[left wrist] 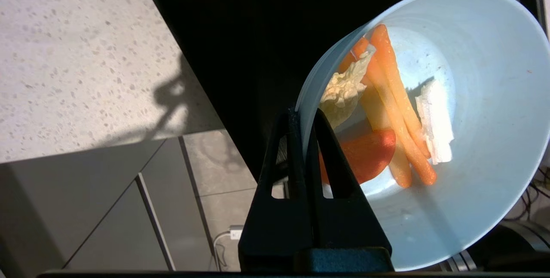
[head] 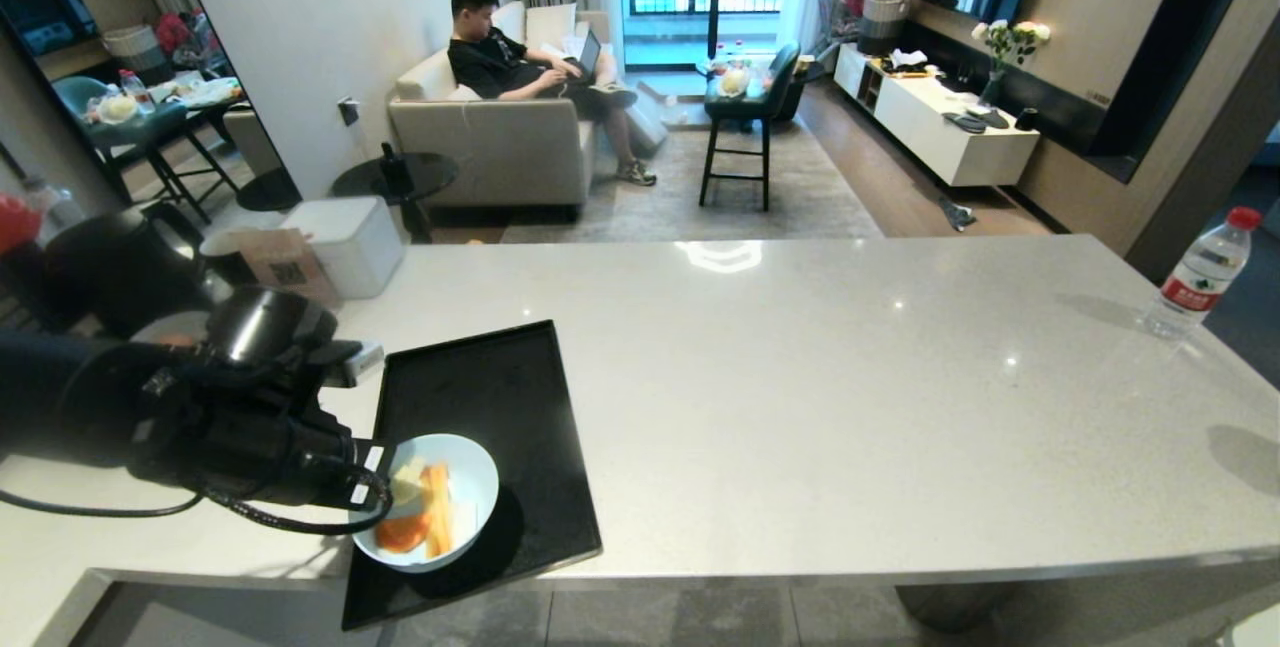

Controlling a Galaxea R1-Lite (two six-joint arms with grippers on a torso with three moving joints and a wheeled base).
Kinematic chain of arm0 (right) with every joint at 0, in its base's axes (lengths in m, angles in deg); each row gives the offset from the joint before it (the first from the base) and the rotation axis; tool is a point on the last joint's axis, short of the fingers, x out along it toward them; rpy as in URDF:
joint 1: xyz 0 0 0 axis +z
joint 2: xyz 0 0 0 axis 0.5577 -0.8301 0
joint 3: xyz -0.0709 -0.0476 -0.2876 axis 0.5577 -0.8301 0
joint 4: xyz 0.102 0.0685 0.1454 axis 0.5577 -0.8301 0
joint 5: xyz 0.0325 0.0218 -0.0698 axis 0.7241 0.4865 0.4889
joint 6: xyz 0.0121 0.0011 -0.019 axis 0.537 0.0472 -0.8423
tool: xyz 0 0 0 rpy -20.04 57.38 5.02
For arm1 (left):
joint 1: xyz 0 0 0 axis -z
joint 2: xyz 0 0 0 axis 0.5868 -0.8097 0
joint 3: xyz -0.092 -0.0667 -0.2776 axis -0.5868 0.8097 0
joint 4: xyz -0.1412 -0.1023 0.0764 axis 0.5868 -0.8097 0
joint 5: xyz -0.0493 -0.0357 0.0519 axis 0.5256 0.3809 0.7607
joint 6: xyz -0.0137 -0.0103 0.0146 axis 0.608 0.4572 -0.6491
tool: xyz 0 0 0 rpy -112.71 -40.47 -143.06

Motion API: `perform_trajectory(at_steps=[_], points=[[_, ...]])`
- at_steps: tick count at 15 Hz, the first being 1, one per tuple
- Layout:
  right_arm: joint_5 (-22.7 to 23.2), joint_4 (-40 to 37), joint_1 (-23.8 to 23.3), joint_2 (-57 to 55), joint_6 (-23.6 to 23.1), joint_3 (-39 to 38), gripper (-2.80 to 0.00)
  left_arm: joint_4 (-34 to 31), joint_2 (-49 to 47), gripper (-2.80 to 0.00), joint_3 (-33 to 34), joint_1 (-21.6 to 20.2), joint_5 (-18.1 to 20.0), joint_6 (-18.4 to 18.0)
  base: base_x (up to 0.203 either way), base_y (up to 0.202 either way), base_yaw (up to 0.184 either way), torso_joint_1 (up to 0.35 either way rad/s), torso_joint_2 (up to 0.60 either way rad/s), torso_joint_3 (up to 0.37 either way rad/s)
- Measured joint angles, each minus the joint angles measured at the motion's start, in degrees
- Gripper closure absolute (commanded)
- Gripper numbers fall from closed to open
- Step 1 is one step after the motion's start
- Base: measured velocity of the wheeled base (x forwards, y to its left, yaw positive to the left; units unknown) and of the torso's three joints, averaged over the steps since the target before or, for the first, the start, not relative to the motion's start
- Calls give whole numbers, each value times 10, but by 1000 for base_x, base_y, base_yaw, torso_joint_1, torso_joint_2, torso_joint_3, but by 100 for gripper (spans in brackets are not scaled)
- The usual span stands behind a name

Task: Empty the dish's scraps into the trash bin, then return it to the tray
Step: Pick up the bowl with leftover food

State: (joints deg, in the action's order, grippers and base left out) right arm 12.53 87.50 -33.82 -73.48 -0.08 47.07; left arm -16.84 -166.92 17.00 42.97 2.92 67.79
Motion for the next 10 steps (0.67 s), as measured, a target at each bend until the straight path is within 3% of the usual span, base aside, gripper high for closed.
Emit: perform_trajectory(at_steps=[4, 10], points=[[0, 0, 0, 0, 0, 0, 0, -26, 32, 0, 5, 7, 37, -2, 0, 0, 0, 0, 0, 0], [0, 0, 0, 0, 0, 0, 0, -27, 82, 0, 22, -4, 37, -3, 0, 0, 0, 0, 0, 0]])
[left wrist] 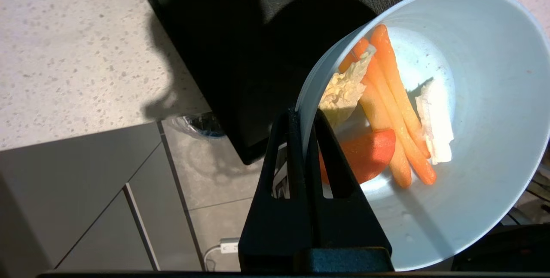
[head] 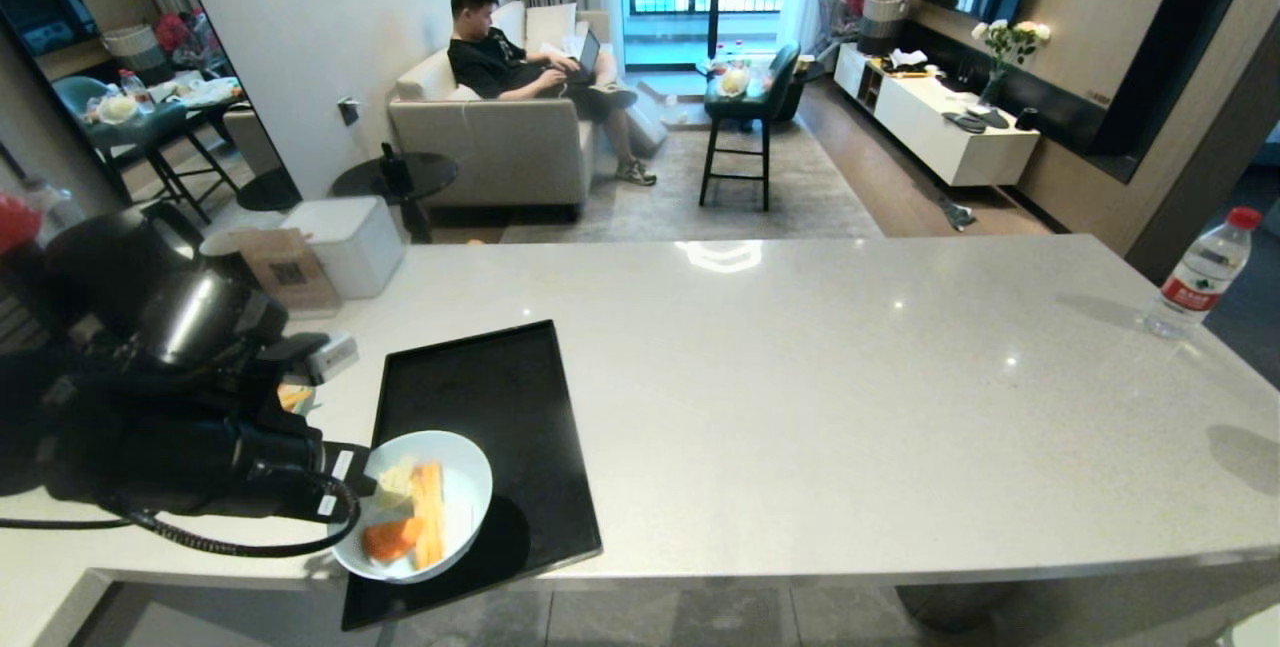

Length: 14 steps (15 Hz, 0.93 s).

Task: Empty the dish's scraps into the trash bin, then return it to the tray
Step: Pick up the bowl with leftover food, then move the bowl over the trash can

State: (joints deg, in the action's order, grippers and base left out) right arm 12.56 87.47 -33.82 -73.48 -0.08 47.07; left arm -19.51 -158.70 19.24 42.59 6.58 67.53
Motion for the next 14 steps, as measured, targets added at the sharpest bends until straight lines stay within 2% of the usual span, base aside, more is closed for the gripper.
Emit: perform_trajectory(at_steps=[5, 9, 14], points=[[0, 0, 0, 0, 0, 0, 0, -10, 79, 0, 39, -15, 0, -1, 0, 0, 0, 0, 0, 0], [0, 0, 0, 0, 0, 0, 0, -110, 152, 0, 67, -25, -1, -3, 0, 0, 0, 0, 0, 0], [0, 0, 0, 0, 0, 0, 0, -117, 207, 0, 112, -36, -3, -5, 0, 0, 0, 0, 0, 0]])
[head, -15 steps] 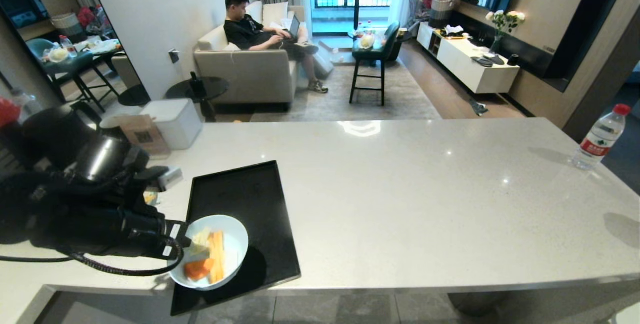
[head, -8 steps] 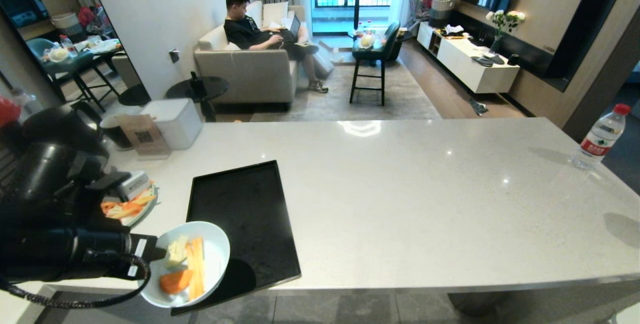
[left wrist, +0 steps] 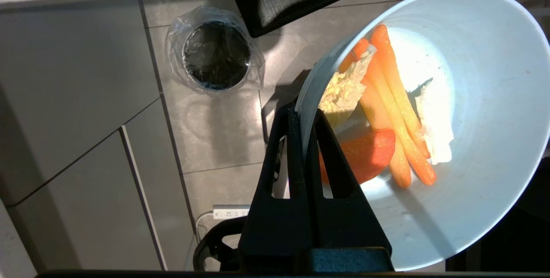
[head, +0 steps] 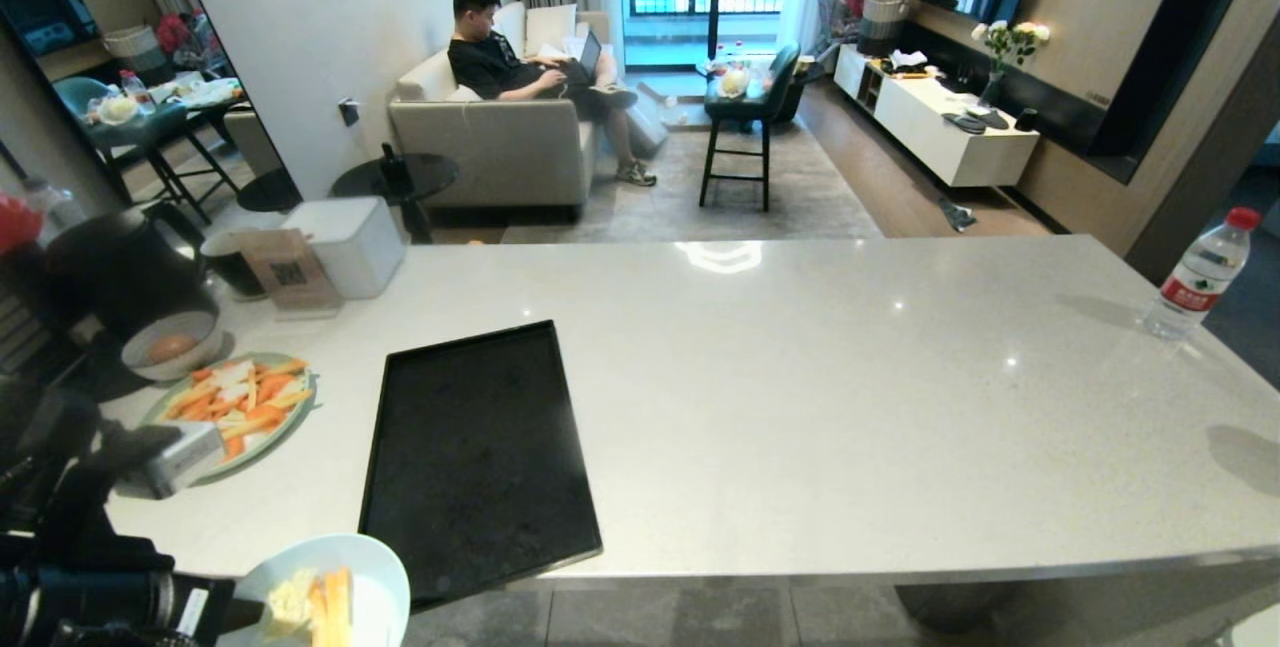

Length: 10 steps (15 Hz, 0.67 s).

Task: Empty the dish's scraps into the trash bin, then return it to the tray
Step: Move the bowl over the trash can

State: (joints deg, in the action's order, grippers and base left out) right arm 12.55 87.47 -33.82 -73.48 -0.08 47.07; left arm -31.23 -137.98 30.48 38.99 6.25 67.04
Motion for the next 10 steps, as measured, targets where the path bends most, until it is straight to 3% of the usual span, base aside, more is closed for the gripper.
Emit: perform_trajectory(at_steps=[5, 10], points=[[0, 0, 0, 0, 0, 0, 0, 0, 54, 0, 52, -31, 0, -2, 0, 0, 0, 0, 0, 0], [0, 0, 0, 0, 0, 0, 0, 2, 70, 0, 75, -29, 5, -5, 0, 0, 0, 0, 0, 0]])
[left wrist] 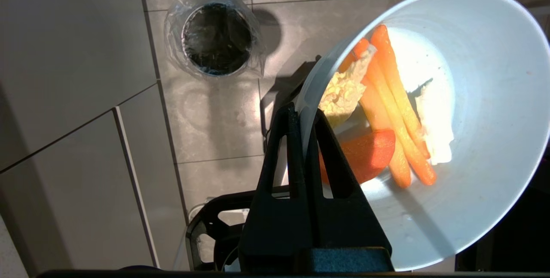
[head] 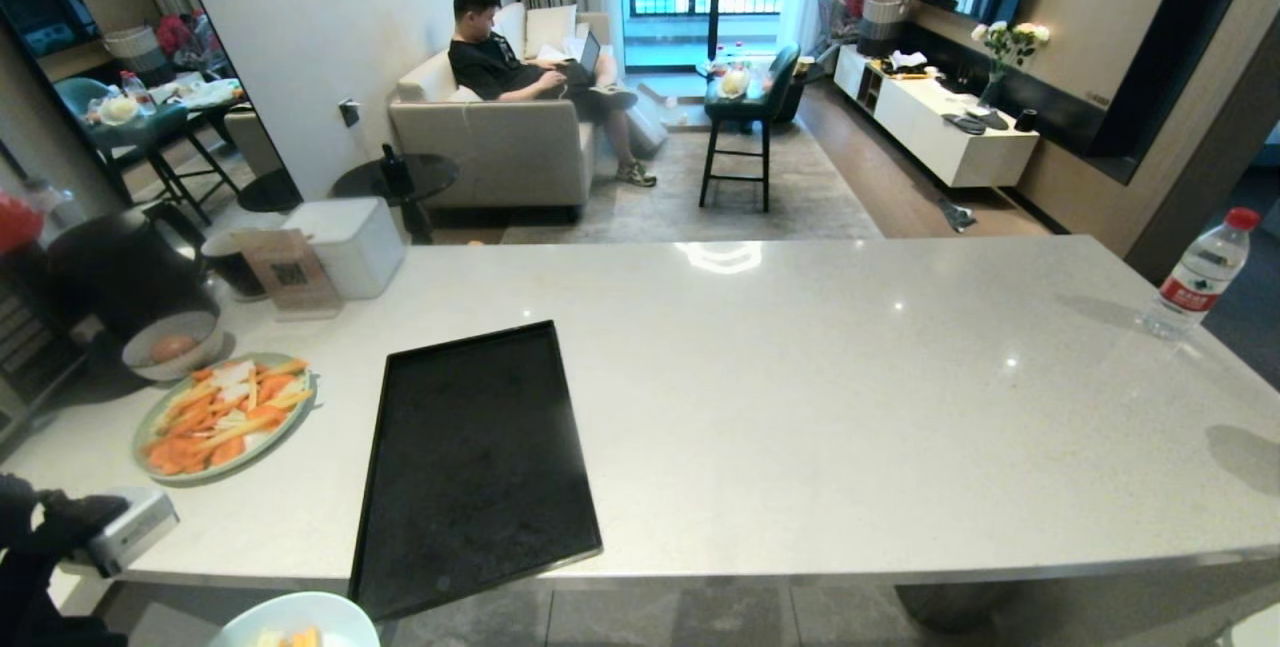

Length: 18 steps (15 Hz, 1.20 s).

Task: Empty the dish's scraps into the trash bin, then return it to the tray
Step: Move the bowl over the trash can

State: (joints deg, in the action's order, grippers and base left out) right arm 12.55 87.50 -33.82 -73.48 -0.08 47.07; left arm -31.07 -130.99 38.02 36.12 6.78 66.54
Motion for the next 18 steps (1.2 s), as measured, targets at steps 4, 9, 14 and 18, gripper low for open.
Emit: perform_trajectory(at_steps=[4, 9, 14, 18], points=[[0, 0, 0, 0, 0, 0, 0, 1, 6, 0, 8, 7, -13, 1, 0, 0, 0, 0, 0, 0], [0, 0, 0, 0, 0, 0, 0, 2, 12, 0, 11, 7, -57, 2, 0, 0, 0, 0, 0, 0], [0, 0, 0, 0, 0, 0, 0, 1, 15, 0, 16, 10, -56, 10, 0, 0, 0, 0, 0, 0], [0, 0, 0, 0, 0, 0, 0, 1, 15, 0, 14, 32, -56, 28, 0, 0, 0, 0, 0, 0]])
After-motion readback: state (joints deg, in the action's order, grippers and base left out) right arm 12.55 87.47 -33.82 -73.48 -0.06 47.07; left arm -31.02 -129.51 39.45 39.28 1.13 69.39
